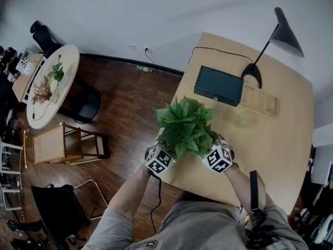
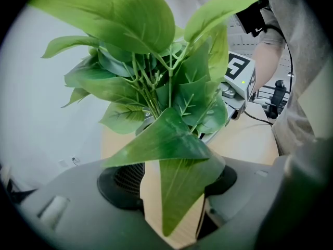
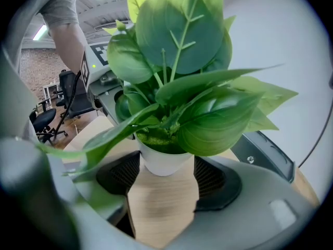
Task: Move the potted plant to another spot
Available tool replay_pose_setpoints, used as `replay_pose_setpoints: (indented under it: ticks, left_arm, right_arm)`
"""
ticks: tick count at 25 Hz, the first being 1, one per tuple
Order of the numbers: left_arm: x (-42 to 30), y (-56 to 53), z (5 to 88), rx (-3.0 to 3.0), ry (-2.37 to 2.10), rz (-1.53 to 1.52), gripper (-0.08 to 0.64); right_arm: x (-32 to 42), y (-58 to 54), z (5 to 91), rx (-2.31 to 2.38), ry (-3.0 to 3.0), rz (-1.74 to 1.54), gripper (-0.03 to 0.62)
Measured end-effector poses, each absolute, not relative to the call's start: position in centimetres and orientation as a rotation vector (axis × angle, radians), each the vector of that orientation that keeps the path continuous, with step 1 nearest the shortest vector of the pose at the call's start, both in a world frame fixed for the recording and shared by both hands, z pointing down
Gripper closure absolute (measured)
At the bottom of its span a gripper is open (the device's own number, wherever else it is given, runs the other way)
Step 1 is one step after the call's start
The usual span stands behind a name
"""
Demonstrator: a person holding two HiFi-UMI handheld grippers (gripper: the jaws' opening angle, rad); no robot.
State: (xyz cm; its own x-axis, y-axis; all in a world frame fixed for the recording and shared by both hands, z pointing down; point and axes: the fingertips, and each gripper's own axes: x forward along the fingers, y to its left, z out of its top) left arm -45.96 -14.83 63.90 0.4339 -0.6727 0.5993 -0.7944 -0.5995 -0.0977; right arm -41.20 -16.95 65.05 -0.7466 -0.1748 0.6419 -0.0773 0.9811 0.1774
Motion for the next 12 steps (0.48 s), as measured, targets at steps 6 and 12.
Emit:
replay_pose_setpoints:
  ticks: [6,12]
  left_arm:
    - [-45.98,-14.77,63.92,2.478,-1.297,0.904,0.278]
    - [-46.04,-14.79,64.1,2.476,-1.304,0.917,0.276]
  right_arm:
    - [-41.3,-16.88,65.07,0.167,-2.415,-0.175,0.259]
    - [-41.38,-16.91,65.24,0.167,-2.41,-0.183,0.256]
